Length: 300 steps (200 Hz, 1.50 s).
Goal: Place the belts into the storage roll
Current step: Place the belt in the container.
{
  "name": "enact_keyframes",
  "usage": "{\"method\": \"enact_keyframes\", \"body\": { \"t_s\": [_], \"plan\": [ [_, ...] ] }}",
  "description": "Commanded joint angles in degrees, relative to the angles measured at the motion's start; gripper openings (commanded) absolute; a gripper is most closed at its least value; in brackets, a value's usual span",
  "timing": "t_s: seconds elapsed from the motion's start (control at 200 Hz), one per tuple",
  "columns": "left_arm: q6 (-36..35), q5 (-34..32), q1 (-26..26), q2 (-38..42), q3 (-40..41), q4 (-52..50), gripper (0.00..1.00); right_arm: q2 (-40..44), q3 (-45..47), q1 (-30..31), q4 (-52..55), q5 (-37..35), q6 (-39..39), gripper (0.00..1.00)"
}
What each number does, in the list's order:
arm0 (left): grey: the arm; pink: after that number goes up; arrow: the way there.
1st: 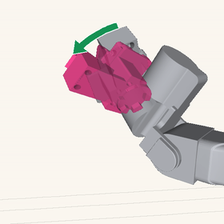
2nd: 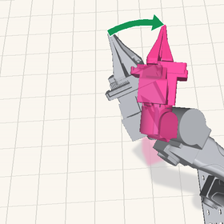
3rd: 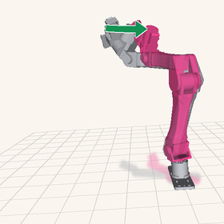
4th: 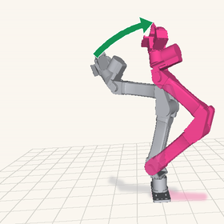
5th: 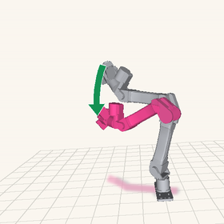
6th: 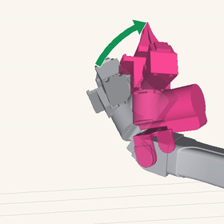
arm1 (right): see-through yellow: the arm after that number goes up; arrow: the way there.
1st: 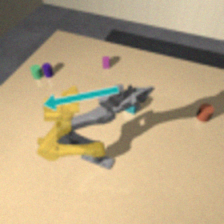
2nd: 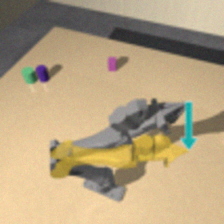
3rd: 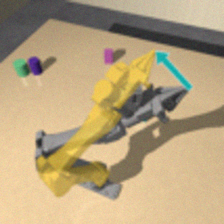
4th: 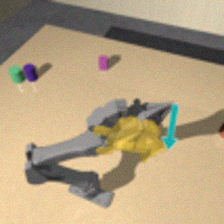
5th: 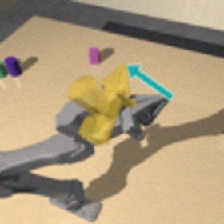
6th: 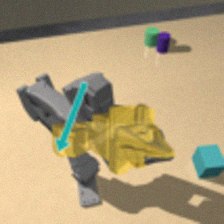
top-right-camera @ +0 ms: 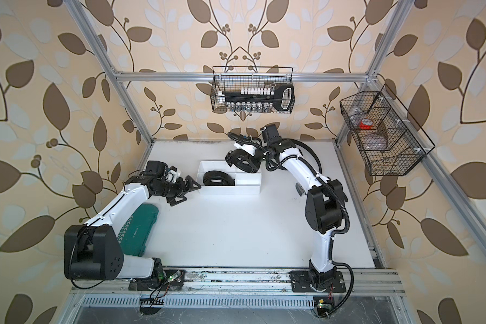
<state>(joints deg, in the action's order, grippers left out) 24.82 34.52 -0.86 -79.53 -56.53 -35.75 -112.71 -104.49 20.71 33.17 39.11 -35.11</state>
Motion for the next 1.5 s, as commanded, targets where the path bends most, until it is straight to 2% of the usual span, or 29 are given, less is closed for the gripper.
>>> {"method": "enact_keyframes", "body": {
  "t_s": [0.0,0.455,0.66,0.93,1.3,1.42,1.494],
  "plan": [
    [0.2,1.4,-0.6,-0.5,0.1,0.3,0.99,-3.2,-5.2,0.6,-1.5,4.8,-0.6,0.15],
    [0.1,1.9,-0.7,-1.6,0.5,0.2,0.99,-16.4,-15.2,4.5,-12.0,10.3,-0.1,0.16],
    [0.3,2.2,-0.7,-2.5,0.4,0.2,0.99,-21.8,-18.6,5.3,-12.5,12.0,-2.1,0.17],
    [0.4,2.4,-0.7,-2.7,0.1,0.2,0.99,-27.0,-19.2,5.2,-11.8,14.2,-9.3,0.19],
    [0.5,2.7,-0.8,-4.4,0.1,0.2,0.99,-32.7,-23.9,5.7,-10.3,15.4,-9.8,0.21],
    [0.4,2.9,-0.7,-4.2,0.2,0.2,0.99,-32.0,-22.5,5.8,-11.9,14.1,-9.2,0.28],
    [0.4,3.1,-0.8,-4.1,0.1,0.2,0.99,-30.4,-20.4,5.9,-14.7,13.4,-8.8,0.36]
  ]
}}
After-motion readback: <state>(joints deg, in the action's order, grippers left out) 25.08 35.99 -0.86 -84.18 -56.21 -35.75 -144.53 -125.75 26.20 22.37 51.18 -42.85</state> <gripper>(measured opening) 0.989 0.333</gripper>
